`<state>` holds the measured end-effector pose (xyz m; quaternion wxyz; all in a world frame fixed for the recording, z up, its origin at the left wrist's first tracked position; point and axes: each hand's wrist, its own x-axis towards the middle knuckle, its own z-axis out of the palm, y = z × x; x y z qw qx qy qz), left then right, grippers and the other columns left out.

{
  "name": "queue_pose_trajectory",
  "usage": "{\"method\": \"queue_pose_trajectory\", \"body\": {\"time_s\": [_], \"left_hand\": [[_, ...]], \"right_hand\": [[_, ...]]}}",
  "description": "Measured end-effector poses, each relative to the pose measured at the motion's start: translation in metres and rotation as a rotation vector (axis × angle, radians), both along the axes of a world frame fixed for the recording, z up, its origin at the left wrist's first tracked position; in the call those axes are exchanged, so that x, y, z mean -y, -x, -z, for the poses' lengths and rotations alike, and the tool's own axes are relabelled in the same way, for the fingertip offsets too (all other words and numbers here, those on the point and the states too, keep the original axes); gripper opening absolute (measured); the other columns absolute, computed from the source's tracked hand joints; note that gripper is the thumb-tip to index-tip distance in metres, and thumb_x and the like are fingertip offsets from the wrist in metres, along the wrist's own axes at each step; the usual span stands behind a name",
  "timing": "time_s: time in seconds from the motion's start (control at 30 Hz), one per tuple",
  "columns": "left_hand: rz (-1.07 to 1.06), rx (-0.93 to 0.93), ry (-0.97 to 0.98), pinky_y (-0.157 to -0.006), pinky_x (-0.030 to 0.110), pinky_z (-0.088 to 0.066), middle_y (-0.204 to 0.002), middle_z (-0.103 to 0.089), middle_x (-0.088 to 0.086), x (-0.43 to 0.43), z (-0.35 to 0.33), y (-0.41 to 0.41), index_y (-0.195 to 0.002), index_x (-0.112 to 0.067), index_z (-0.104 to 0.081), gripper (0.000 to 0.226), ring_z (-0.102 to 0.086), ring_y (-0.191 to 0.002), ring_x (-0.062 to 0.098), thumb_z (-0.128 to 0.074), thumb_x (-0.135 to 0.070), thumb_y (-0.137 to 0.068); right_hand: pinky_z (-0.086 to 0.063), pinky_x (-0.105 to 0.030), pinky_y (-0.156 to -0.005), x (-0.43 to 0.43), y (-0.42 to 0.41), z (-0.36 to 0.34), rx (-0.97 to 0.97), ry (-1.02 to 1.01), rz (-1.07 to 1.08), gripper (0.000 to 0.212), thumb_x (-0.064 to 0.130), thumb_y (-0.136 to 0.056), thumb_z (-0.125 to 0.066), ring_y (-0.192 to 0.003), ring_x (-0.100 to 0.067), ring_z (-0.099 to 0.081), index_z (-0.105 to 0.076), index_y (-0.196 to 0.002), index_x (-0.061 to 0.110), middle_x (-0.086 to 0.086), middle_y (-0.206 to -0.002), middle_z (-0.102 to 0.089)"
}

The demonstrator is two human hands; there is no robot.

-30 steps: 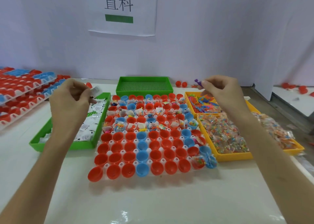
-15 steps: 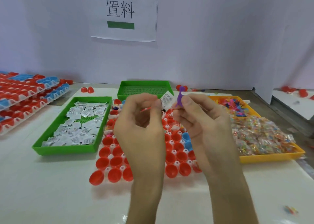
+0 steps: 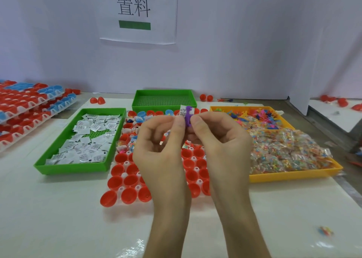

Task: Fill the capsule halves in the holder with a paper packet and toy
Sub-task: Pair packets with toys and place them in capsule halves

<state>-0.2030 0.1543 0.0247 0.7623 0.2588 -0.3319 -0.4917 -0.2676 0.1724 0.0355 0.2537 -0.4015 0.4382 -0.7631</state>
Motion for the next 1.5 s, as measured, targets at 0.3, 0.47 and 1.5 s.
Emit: {"method": "queue_pose_trajectory", "body": {"time_s": [0.3, 0.47, 1.5], "left_hand": [[0.111, -0.045, -0.045, -0.072, 0.022, -0.055, -0.068, -0.062, -0.003, 0.0, -0.004, -0.004, -0.085, -0.016, -0.068, 0.019, -0.065, -0.069, 0.012, -0.078, -0.006, -0.073], [0.128, -0.05, -0.041, -0.069, 0.018, -0.054, -0.069, -0.068, -0.005, 0.002, -0.005, -0.014, -0.093, -0.015, -0.068, 0.02, -0.069, -0.077, 0.013, -0.072, 0.0, -0.08], [0.234, 0.376, 0.048, -0.072, 0.019, -0.056, -0.082, -0.076, 0.002, -0.001, 0.013, -0.001, -0.094, -0.016, -0.075, 0.014, -0.074, -0.082, 0.017, -0.074, -0.006, -0.085]], "right_hand": [[-0.055, -0.025, -0.065, 0.002, 0.061, 0.01, -0.394, -0.105, 0.196, 0.006, 0.022, -0.091, -0.072, -0.067, -0.012, -0.066, -0.074, -0.093, 0.027, 0.007, -0.078, -0.072], [-0.053, -0.027, -0.063, -0.009, 0.148, 0.048, -0.619, -0.711, 0.374, 0.017, 0.026, -0.087, -0.075, -0.075, -0.002, -0.062, -0.075, -0.104, 0.025, 0.007, -0.096, -0.071], [-0.054, -0.012, -0.072, -0.007, 0.054, 0.008, -0.392, -0.017, 0.018, 0.025, 0.002, -0.091, -0.066, -0.085, -0.003, -0.071, -0.074, -0.091, 0.026, 0.014, -0.086, -0.075]]}}
